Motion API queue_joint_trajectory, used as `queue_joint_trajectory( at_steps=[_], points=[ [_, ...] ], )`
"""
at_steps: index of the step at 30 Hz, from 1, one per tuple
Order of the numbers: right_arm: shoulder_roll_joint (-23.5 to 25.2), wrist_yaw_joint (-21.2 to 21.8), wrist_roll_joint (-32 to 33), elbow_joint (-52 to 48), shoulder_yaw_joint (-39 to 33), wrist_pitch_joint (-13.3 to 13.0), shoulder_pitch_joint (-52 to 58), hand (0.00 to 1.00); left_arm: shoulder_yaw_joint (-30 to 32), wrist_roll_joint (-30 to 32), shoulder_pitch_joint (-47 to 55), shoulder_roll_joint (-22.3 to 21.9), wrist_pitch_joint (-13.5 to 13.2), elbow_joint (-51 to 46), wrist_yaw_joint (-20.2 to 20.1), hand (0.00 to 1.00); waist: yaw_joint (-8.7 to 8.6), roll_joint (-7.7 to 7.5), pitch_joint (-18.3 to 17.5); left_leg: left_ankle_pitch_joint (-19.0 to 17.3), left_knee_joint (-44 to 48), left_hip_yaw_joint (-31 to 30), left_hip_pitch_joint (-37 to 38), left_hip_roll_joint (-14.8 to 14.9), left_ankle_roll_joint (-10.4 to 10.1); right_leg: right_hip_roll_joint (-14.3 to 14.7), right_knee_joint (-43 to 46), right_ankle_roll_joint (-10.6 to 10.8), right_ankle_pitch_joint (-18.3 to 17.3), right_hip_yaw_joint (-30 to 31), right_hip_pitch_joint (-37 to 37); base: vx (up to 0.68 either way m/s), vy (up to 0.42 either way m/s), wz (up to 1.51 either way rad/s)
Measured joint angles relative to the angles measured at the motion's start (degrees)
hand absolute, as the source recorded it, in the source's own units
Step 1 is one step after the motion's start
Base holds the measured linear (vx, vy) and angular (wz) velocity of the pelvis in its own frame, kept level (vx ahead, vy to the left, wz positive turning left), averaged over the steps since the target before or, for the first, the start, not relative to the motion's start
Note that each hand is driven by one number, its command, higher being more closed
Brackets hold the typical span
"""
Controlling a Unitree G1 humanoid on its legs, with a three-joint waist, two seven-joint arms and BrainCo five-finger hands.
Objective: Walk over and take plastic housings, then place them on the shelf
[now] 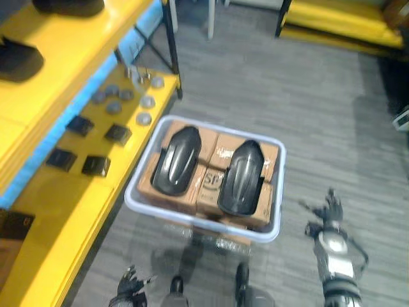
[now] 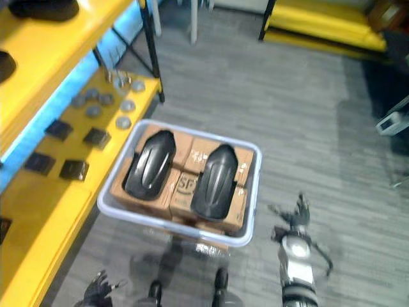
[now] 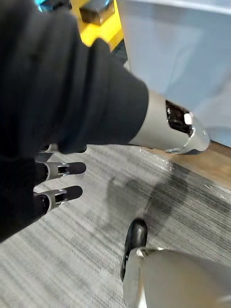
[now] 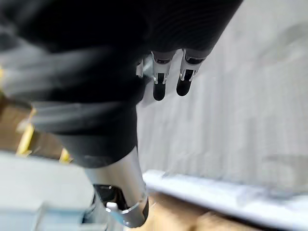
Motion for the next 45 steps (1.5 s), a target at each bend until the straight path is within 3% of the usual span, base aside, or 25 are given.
queue_joint_trajectory(
  at_steps=[4, 12, 16, 17, 21, 26, 31, 33, 35, 38, 40, 45],
  points=[
    [-5.0, -2.6, -0.5, 7.4, 4.0, -0.4, -9.4, 0.0, -4.9, -0.4, -2.4, 0.0, -0.8, 1.2, 1.3, 0.0, 1.57, 0.49, 0.6, -1.3, 3.0, -1.6, -5.7, 0.4, 0.3, 0.4, 0.0, -0.1, 1.1, -1.2, -3.4, -0.08, 0.017, 0.14],
    [-5.4, -3.2, 1.0, 14.8, 7.7, -0.9, -14.0, 0.0, -10.4, -2.5, -4.4, -0.8, -1.5, 2.5, 2.3, 0.0, 3.81, 1.58, 1.9, -1.6, 5.9, -3.6, -12.9, -0.1, 0.4, 0.2, -1.6, -0.1, 3.3, -2.9, -7.5, -0.04, 0.039, 0.1],
    [-5.3, -3.6, 1.0, 16.4, 8.4, -0.8, -13.8, 0.0, -10.9, -2.7, -4.4, -1.4, -1.9, 3.7, 3.6, 0.0, 3.96, 1.68, 2.0, -1.6, 6.7, -4.7, -14.4, -0.2, 0.4, 0.2, -2.1, 0.0, 3.6, -3.8, -7.9, -0.01, 0.017, 0.09],
    [-4.9, -3.7, 1.0, 16.5, 8.5, -0.8, -13.6, 1.0, -10.9, -2.7, -4.4, -1.4, -2.2, 3.8, 4.0, 0.0, 3.94, 1.68, 2.0, -1.6, 6.8, -4.7, -14.7, -0.2, 0.4, 0.2, -2.3, 0.0, 3.8, -3.9, -8.0, 0.0, 0.01, 0.06],
    [-4.5, -4.4, 0.6, 18.7, 9.6, -0.7, -13.9, 1.0, -10.9, -2.8, -4.9, -1.2, -2.5, 4.1, 4.6, 0.0, 4.03, 1.65, 2.1, -1.6, 6.9, -4.9, -16.0, -0.2, 0.4, 0.4, -4.0, -0.1, 4.9, -4.0, -8.3, 0.0, 0.0, 0.0],
    [-7.3, -4.8, 0.7, 26.6, 9.4, -0.4, -19.4, 1.0, -11.0, -4.8, -6.6, -1.0, -2.5, 5.5, 5.7, 0.0, 4.07, 1.71, 2.2, -1.6, 6.9, -5.3, -17.1, -0.3, 0.4, 0.4, -4.1, -0.2, 5.1, -4.2, -9.2, 0.0, 0.0, 0.0],
    [-8.3, -1.8, 1.1, 33.3, 9.6, 1.8, -23.0, 1.0, -11.1, -6.1, -7.3, -1.1, -2.4, 4.0, 6.0, 0.0, 4.29, 1.75, 2.2, -1.6, 6.9, -5.7, -16.7, -0.3, 0.4, 0.5, -4.1, -0.2, 5.1, -4.4, -8.9, 0.0, -0.001, 0.01],
    [-9.7, -0.7, 1.1, 35.0, 9.7, 3.1, -23.9, 1.0, -11.1, -7.8, -7.2, -1.2, -2.4, -0.3, 6.0, 0.0, 4.88, 2.0, 2.3, -1.1, 6.5, -5.7, -15.9, -0.6, 0.4, 0.2, -4.1, -0.2, 5.1, -4.4, -8.1, 0.0, 0.017, 0.06],
    [-12.2, 0.1, 1.0, 35.0, 11.2, 4.2, -23.9, 1.0, -11.0, -11.0, -6.3, -1.4, -2.9, -11.0, 6.2, 0.0, 5.55, 2.79, 2.7, -0.2, 5.1, -6.0, -14.1, -1.0, 0.5, -0.2, -4.2, -0.2, 5.1, -4.8, -6.7, -0.02, 0.008, 0.15],
    [-14.1, 0.3, 0.7, 33.8, 12.5, 4.7, -23.9, 1.0, -11.0, -14.0, -4.8, -1.7, -3.6, -24.5, 6.5, 0.0, 5.22, 3.34, 3.0, 1.3, 2.4, -6.5, -12.3, -1.6, 0.5, -1.0, -4.2, -0.2, 5.0, -5.8, -5.4, -0.03, -0.009, 0.24],
    [-14.3, 0.3, -2.3, 29.1, 12.6, 6.1, -23.8, 1.0, -11.0, -16.1, -2.8, -2.3, -4.2, -36.4, 6.7, 0.0, 4.52, 3.43, 3.0, 2.3, 0.5, -6.6, -10.2, -2.0, 0.5, -1.4, -4.2, -0.1, 5.0, -6.1, -4.0, -0.03, -0.013, 0.13],
    [-14.5, 0.3, -11.8, 13.1, 14.1, 6.5, -22.2, 1.0, -11.9, -16.1, -2.3, -2.4, -4.0, -49.5, 6.9, 0.0, 2.5, 3.52, 3.0, 2.7, -3.3, -6.3, -4.8, -2.2, 0.5, -2.1, -4.6, 0.0, 4.9, -6.5, 0.2, -0.02, 0.007, 0.09]
  ],
)
